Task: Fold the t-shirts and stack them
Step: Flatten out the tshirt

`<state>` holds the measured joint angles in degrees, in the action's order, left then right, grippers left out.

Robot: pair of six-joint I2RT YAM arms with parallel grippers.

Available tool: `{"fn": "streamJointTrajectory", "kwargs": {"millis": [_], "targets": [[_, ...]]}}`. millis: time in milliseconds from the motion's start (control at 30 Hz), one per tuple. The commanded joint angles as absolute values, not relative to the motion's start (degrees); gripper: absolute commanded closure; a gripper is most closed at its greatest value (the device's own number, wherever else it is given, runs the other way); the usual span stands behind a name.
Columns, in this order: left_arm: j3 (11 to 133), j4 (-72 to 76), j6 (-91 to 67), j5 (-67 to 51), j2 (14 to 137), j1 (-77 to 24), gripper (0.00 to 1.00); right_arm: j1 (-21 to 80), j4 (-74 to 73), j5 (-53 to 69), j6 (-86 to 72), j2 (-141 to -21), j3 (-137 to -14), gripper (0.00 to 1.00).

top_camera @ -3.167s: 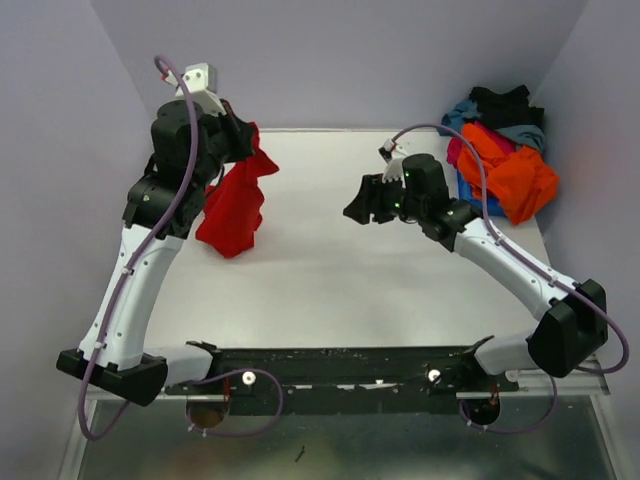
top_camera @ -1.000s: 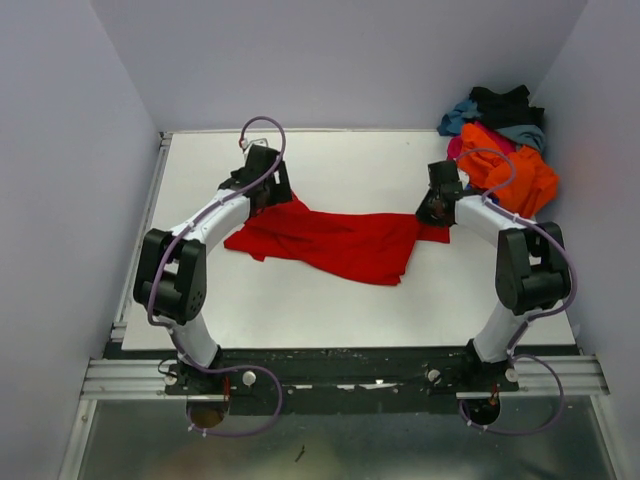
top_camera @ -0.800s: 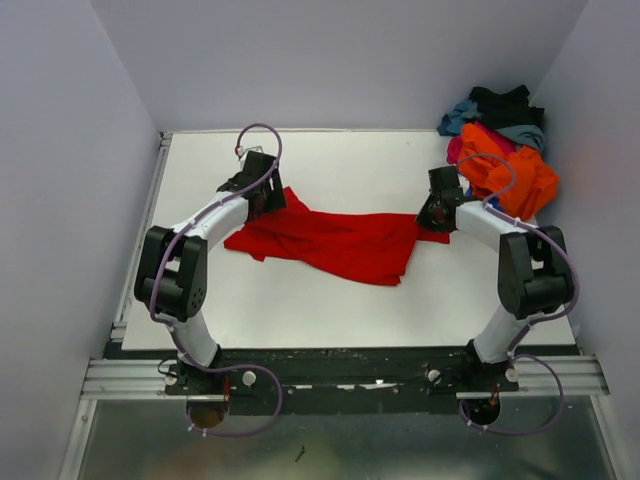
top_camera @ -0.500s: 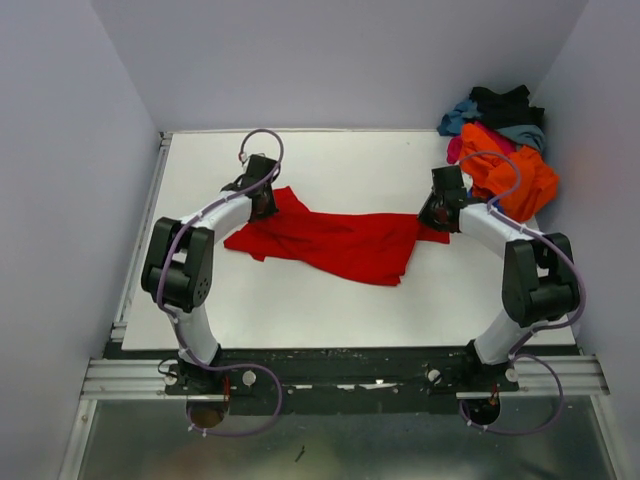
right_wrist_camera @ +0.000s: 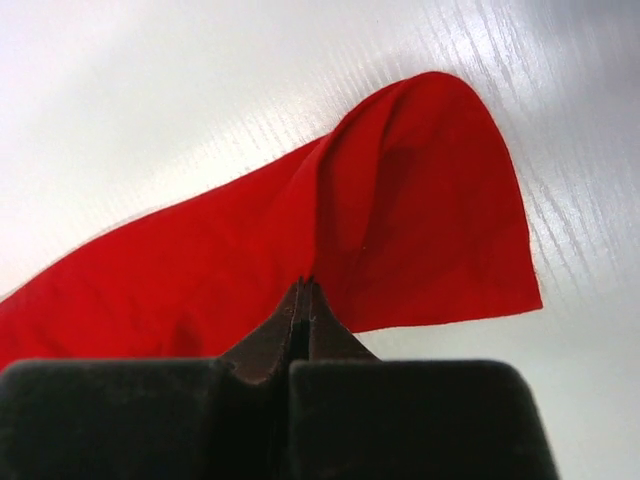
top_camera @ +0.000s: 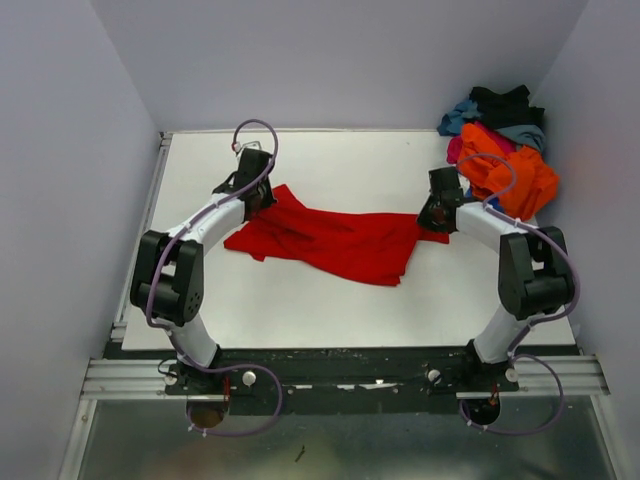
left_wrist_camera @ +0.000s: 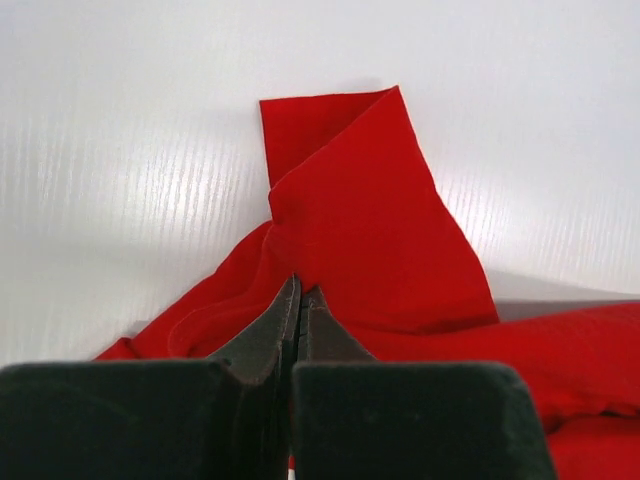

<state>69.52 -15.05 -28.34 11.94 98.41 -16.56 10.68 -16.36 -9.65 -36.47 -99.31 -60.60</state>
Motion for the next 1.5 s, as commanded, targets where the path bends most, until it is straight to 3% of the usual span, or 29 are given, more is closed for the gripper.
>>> {"fn": "streamJointTrajectory", "kwargs": {"millis": [0, 200, 567, 700, 933, 1067, 1300, 1467], "targets": [[71.6, -14.4, -28.6, 11.3, 96.6, -16.2, 1.00, 10.7, -16.0, -11.3, -35.4, -95.0, -61.9, 0.99], [80.8, -18.8, -27.6, 12.7, 96.7, -15.9, 1.00, 10.7, -14.2, -5.6, -30.3, -86.7, -64.6, 0.99], [108.7, -34.9, -23.6, 19.0, 94.8, -13.0, 1.00, 10.7, -16.7, 7.3, -24.9, -78.5, -82.8, 0.99], [109.3, -36.9, -22.7, 23.3, 87.0, -12.9, 1.00, 10.7, -18.5, 11.3, -24.8, -72.3, -83.7, 1.00], [100.1, -39.2, -21.9, 26.0, 69.4, -12.9, 1.00, 10.7, -22.1, 17.4, -24.4, -57.1, -74.7, 0.99], [106.4, -44.4, -19.9, 28.1, 66.0, -12.9, 1.00, 10.7, -26.4, 14.9, -24.5, -51.2, -75.6, 0.99], [117.0, -46.2, -19.2, 25.7, 78.0, -13.0, 1.00, 10.7, -31.7, 7.7, -26.5, -59.0, -80.7, 0.99], [121.6, -41.8, -20.9, 21.4, 93.0, -11.7, 1.00, 10.7, -28.9, 3.2, -27.7, -72.8, -85.5, 0.99]]}}
